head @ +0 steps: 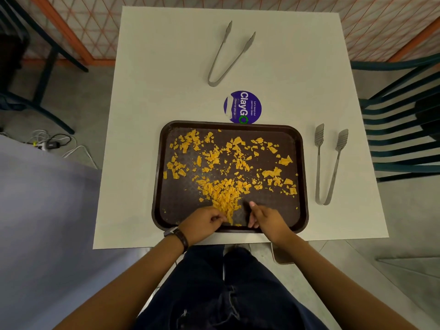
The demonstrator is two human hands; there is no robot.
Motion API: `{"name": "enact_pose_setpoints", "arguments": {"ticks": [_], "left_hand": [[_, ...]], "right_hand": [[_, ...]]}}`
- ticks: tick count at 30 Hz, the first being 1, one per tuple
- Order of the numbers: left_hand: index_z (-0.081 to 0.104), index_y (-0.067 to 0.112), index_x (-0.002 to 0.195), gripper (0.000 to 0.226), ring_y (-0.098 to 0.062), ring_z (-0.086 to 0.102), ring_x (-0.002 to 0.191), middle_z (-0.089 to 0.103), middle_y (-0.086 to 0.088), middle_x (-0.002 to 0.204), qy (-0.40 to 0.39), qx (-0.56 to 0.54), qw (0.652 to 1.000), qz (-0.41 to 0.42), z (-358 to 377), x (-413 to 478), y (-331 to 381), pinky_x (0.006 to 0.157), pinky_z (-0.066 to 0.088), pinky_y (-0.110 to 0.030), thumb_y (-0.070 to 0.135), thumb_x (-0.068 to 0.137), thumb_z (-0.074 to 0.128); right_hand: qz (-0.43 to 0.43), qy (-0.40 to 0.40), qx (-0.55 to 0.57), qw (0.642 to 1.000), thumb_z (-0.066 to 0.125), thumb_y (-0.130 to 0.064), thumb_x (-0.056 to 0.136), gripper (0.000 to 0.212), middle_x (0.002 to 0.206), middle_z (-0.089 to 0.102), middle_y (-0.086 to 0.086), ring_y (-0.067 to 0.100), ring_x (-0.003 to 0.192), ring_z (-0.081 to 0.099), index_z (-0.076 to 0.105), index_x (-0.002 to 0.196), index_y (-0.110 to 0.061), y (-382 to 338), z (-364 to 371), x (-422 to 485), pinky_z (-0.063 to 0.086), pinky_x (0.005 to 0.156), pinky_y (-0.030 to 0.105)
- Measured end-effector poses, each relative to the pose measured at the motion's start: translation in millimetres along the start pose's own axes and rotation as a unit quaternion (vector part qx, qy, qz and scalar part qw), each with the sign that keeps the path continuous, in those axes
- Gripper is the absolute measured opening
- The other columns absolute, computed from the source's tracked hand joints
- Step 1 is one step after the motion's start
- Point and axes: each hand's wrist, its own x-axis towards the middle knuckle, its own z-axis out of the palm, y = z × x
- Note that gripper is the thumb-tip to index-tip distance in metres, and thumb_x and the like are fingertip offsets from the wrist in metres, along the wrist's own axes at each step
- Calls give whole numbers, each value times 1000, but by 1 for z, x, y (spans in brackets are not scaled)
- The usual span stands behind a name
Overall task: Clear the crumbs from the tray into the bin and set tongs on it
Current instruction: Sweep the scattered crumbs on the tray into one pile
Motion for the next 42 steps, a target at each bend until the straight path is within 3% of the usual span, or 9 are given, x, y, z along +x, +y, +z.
{"name": "enact_pose_setpoints", "arguments": {"ticks": [6,9,12,15,17,26,33,38,42], "left_hand": [[67,19,97,26,-11,59,96,62,3,104,101,-29,994,40,-14,-6,-2,86,47,-23,3,89,48],[61,19,114,33,-10,48,114,53,1,125,241,25,970,37,-33,-14,-16,98,37,-20,2,89,46],[39,16,138,47,-20,30,136,30,-6,149,312,55,948,-15,-47,-11,-32,110,27,-31,9,92,47],[14,13,147,63,-24,3,145,3,-7,158,297,89,950,-51,-50,-4,-42,115,14,-37,19,94,47],[4,11,148,69,-23,-7,145,-7,-8,158,286,117,949,-60,-50,3,-44,114,10,-36,25,94,46],[-11,12,145,74,-20,-18,141,-19,-8,154,237,145,958,-72,-35,25,-32,118,-3,-40,40,95,36],[-20,25,141,74,-13,-16,136,-24,12,149,115,94,989,25,-2,17,-12,112,7,-35,39,95,37],[-2,17,148,69,-20,-6,145,-17,7,155,208,72,976,2,-22,11,-30,113,16,-37,36,95,38],[5,11,148,65,-19,-2,145,-9,-1,158,282,74,955,-50,-49,11,-44,116,19,-39,31,96,39]], "right_hand": [[7,-33,117,993,29,-35,101,49,76,64,6,14,68,58,59,70,-12,-34,33,9,46,72,27],[-12,59,132,989,31,-35,101,42,82,65,10,17,74,59,58,74,-16,-34,26,7,46,76,35],[-74,174,-17,982,39,-34,98,26,94,61,6,17,88,57,58,95,-17,-15,4,4,51,83,44],[-73,244,-105,961,47,-30,95,40,141,40,10,22,133,35,46,132,-14,11,-11,9,33,110,41],[-49,277,-128,951,48,-32,95,54,156,17,11,25,145,12,32,143,-13,21,-16,15,19,116,43],[4,271,-145,951,42,-41,95,75,158,-5,15,26,145,-12,5,150,-7,23,0,31,-6,118,41],[-161,117,-129,971,35,-46,94,72,157,-15,-3,11,144,-17,-3,150,-19,-10,34,30,-7,116,30],[-123,169,-125,970,39,-38,96,67,155,-15,-8,14,141,-15,5,150,-18,-1,8,29,-3,115,34],[-35,236,-177,955,39,-37,96,67,159,-4,8,18,145,-12,9,149,-8,22,-15,34,-4,119,37]]}}
